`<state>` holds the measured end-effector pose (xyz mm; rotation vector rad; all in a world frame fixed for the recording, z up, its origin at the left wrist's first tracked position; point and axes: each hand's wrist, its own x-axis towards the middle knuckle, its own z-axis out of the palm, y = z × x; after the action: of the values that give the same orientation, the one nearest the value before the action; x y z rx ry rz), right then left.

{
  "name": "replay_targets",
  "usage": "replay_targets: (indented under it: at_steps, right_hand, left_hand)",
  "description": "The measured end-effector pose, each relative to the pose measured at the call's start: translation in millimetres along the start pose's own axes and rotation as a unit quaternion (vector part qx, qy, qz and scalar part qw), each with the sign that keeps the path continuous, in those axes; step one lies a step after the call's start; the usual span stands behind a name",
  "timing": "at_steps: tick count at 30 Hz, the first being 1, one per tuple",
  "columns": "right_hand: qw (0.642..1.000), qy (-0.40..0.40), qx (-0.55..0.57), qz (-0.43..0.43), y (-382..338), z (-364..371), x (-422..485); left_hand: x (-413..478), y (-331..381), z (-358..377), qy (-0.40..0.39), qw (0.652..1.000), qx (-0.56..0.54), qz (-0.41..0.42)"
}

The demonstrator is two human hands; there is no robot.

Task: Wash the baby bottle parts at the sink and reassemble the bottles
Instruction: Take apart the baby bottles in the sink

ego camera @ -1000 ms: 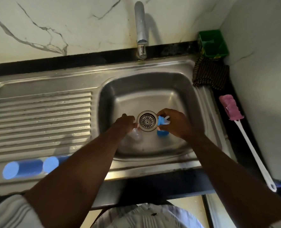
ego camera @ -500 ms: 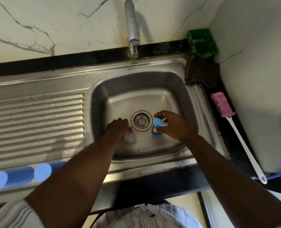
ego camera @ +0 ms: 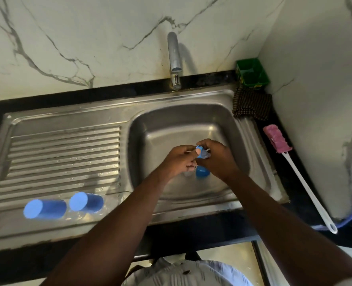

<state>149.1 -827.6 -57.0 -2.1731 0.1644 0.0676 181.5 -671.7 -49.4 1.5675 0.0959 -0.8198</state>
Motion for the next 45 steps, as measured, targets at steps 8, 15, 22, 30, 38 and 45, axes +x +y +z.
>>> replay_targets:
  at_steps: [8,15,22,30,38,45]
  right_hand:
    - [0.971,-0.123,0.198,0.052,-26.3,-22.8,-9.5]
    - [0.934,-0.149,0.318,0.066,-44.2,-32.2,-19.1]
    - [0.963,-0.125,0.239,0.021,-54.2,-29.2,-23.4]
    - [0.984,-0.038,0.166,0.062,-57.1,-15.1,-17.6]
    - [0.976,0.066,0.182,0.1,-72.3,-3.5,-27.9]
    - [0.98,0.12,0.128,0.096,-73.2,9.2,-29.1]
  left_hand:
    - [-28.1,5.8,-8.5,0.018,0.994,-0.05,0.092]
    - [-45.8,7.7,-17.8,0.016,0.991,-0.064,0.118]
    - [-52.5,8.2,-14.7,-0.006,0.991,-0.067,0.118]
    - [-52.9,17.2,-11.2,0.092,0.982,-0.013,0.164]
    - [-57.9,23.7,-8.8,0.091,0.979,0.043,0.176]
    - [-59.4,20.4,-1.5,0.123,0.964,0.123,0.203]
